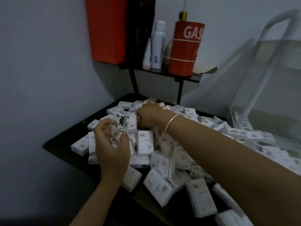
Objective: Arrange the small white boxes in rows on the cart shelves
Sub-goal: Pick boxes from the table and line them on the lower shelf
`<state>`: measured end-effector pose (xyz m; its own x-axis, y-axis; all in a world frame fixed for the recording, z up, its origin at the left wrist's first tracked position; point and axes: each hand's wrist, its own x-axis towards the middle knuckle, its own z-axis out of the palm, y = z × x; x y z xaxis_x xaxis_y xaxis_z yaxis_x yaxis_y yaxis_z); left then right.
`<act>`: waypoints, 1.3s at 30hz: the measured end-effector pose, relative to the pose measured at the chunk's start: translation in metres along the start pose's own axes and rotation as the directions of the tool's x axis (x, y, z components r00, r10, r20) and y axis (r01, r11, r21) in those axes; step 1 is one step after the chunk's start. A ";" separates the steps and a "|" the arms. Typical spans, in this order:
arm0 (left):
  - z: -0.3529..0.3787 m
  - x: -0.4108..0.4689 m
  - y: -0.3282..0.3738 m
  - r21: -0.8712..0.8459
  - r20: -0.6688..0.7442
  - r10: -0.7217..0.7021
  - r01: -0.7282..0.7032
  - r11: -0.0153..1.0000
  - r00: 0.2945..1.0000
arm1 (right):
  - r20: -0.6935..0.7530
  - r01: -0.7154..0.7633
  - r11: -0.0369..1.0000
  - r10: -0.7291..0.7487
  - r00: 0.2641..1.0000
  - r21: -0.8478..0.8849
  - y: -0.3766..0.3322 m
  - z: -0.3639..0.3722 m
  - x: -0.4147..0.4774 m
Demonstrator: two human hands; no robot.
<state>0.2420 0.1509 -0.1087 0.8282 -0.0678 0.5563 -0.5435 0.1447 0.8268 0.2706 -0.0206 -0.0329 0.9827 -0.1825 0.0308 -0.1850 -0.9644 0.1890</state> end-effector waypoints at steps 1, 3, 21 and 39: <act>0.001 -0.001 -0.001 0.000 -0.002 -0.013 0.013 1.000 1.000 | 0.027 -0.005 0.999 0.004 1.000 0.038 0.001 0.001 0.005; 0.004 -0.003 -0.003 -0.015 -0.002 -0.034 0.034 0.999 0.999 | 0.033 -0.025 0.994 0.021 0.999 0.103 0.001 0.005 0.010; 0.016 -0.002 0.023 0.025 0.126 0.149 -0.153 0.988 0.981 | -0.146 -0.078 0.750 0.228 0.963 0.657 0.053 -0.058 -0.073; 0.227 -0.067 0.158 -0.213 0.778 -0.069 0.365 0.906 0.624 | -0.179 -0.234 0.530 0.615 0.768 0.815 0.214 -0.055 -0.339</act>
<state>0.0691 -0.0461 0.0037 0.4483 -0.8203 0.3551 -0.1614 0.3165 0.9348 -0.1016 -0.1548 0.0509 0.6422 -0.6987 0.3153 -0.3320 -0.6243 -0.7071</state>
